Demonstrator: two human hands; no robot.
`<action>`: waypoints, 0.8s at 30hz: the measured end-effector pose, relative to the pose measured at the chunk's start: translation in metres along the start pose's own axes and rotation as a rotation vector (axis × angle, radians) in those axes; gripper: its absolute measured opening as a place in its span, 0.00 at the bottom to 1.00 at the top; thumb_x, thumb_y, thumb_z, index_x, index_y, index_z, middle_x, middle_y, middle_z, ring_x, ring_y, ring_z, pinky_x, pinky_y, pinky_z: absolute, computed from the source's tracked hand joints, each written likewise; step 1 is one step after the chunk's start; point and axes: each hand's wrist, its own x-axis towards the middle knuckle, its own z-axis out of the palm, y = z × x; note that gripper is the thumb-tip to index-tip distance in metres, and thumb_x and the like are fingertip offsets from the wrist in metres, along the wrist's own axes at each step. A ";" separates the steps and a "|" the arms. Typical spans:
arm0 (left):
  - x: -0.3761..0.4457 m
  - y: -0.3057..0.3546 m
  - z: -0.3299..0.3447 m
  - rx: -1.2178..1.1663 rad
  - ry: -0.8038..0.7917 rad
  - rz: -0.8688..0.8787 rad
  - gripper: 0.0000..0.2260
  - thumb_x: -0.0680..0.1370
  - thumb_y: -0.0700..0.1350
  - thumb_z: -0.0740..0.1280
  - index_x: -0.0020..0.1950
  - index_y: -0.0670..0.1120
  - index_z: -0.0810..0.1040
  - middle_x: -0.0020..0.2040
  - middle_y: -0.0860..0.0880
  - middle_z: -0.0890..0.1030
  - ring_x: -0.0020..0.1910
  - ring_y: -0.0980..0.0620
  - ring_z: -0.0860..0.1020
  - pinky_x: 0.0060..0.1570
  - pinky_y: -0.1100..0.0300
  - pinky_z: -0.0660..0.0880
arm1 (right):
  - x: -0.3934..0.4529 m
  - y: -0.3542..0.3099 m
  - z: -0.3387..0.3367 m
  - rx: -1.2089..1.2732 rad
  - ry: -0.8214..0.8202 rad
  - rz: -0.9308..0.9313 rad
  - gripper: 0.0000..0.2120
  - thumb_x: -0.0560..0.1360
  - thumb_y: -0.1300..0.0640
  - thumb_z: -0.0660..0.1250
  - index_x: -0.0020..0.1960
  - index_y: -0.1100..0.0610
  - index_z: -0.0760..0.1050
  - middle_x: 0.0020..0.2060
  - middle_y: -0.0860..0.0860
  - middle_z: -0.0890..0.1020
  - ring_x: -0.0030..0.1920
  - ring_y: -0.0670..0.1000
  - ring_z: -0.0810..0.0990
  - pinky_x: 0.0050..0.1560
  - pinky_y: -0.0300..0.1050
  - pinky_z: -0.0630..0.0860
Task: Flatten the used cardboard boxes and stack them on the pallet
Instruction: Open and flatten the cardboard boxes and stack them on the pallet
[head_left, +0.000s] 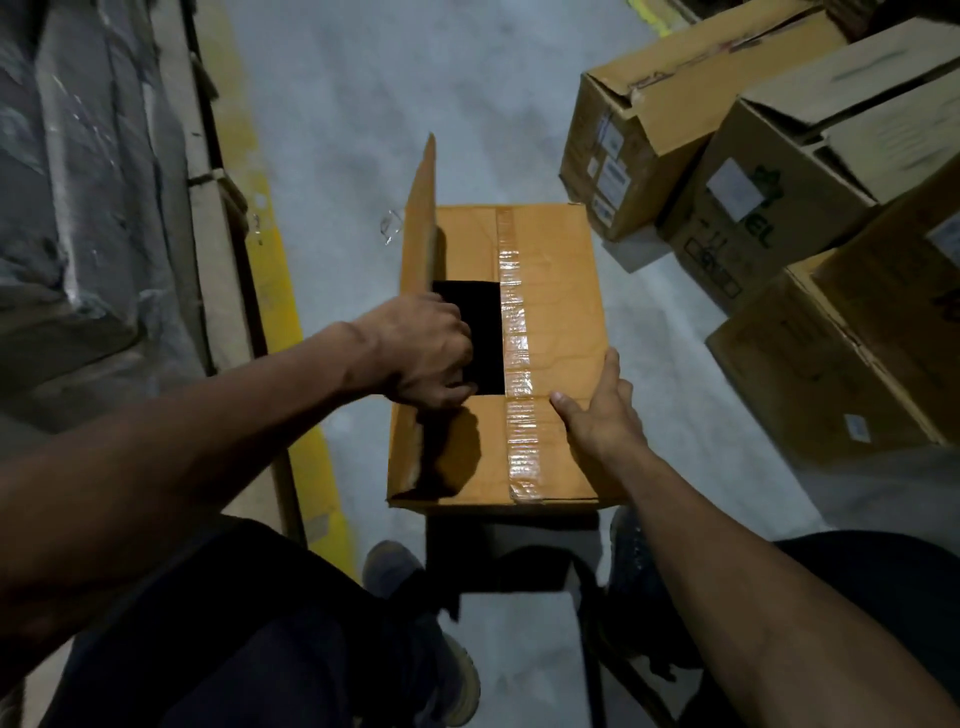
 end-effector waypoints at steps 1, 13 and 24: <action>-0.009 -0.003 0.001 0.033 -0.028 -0.032 0.25 0.79 0.62 0.51 0.47 0.48 0.81 0.50 0.48 0.83 0.53 0.46 0.79 0.53 0.56 0.73 | -0.001 0.000 -0.001 0.005 -0.003 -0.004 0.46 0.79 0.40 0.65 0.80 0.44 0.35 0.76 0.56 0.60 0.72 0.63 0.68 0.68 0.64 0.69; -0.043 0.038 0.119 -0.719 -0.158 -0.935 0.23 0.84 0.57 0.52 0.67 0.40 0.71 0.65 0.40 0.73 0.61 0.40 0.75 0.60 0.46 0.75 | -0.004 -0.003 0.001 0.018 0.007 -0.013 0.45 0.79 0.40 0.65 0.80 0.44 0.35 0.77 0.56 0.59 0.72 0.63 0.67 0.68 0.65 0.68; -0.010 0.067 0.160 -1.296 0.255 -1.243 0.18 0.86 0.50 0.55 0.62 0.36 0.72 0.57 0.36 0.78 0.57 0.35 0.76 0.47 0.53 0.67 | 0.009 -0.005 0.006 0.029 0.014 -0.044 0.45 0.78 0.39 0.66 0.80 0.43 0.37 0.76 0.54 0.61 0.72 0.62 0.68 0.68 0.66 0.68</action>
